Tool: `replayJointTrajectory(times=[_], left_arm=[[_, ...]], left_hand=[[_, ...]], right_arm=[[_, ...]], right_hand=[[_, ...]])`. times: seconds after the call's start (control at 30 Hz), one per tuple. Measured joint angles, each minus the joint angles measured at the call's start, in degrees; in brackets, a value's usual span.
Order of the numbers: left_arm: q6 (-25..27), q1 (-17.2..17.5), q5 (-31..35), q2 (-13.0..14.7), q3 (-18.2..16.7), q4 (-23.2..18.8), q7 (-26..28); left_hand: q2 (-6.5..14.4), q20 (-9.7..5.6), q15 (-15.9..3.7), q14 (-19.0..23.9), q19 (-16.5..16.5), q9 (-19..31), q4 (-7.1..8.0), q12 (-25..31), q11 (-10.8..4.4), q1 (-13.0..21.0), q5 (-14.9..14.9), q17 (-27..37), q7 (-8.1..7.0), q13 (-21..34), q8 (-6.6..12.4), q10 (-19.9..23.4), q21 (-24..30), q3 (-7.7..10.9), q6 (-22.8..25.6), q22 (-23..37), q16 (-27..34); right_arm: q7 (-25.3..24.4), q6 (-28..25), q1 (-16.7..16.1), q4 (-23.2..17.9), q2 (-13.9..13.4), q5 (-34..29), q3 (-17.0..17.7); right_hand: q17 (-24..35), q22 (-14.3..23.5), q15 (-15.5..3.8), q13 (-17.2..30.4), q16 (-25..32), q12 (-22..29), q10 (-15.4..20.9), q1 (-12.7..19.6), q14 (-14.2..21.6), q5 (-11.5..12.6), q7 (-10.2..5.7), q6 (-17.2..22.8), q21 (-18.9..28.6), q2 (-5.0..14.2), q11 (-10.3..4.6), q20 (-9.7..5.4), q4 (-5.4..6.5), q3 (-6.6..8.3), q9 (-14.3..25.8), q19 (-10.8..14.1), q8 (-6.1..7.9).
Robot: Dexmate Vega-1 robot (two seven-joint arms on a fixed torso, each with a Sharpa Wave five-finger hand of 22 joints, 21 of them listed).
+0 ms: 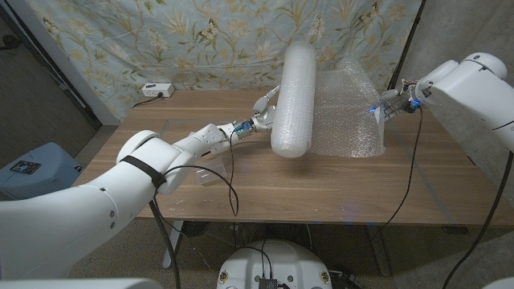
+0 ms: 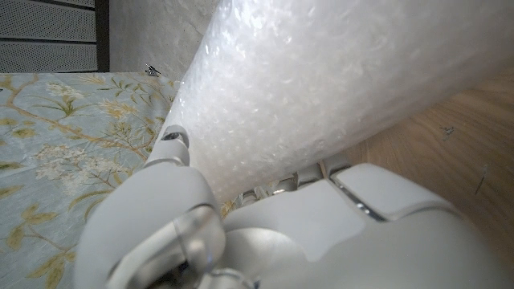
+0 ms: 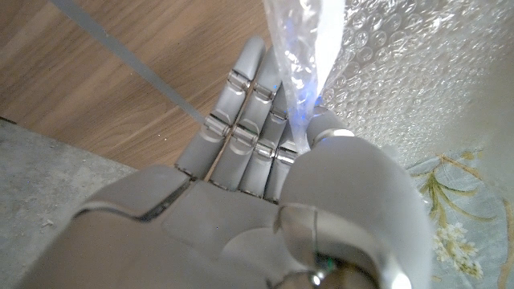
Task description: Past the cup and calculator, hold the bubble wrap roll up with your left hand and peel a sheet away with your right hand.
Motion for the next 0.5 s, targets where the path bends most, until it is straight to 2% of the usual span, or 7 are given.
replayJointTrajectory(times=[0.5], left_arm=[[-0.4, 0.2, -0.6, -0.1, -0.7, 0.4, 1.3]], left_hand=[[0.0, 0.0, 0.0, 0.0, 0.0, 0.0, 0.16, 0.0, 0.0, 0.0, 0.0, 0.0, 0.0, 0.0, 0.0, 0.0, 0.0, 0.16, 0.0, 0.0, 0.0]], right_arm=[[1.5, -0.3, 2.9, 2.4, -0.9, -0.5, -2.5]], right_hand=[[0.8, 0.0, 0.02, 0.0, -0.7, -0.1, 0.0, 0.0, 0.0, 0.1, 0.02, 0.0, 0.7, -0.01, 0.0, -0.18, 0.0, -0.01, 0.3, -0.2, -0.1]])
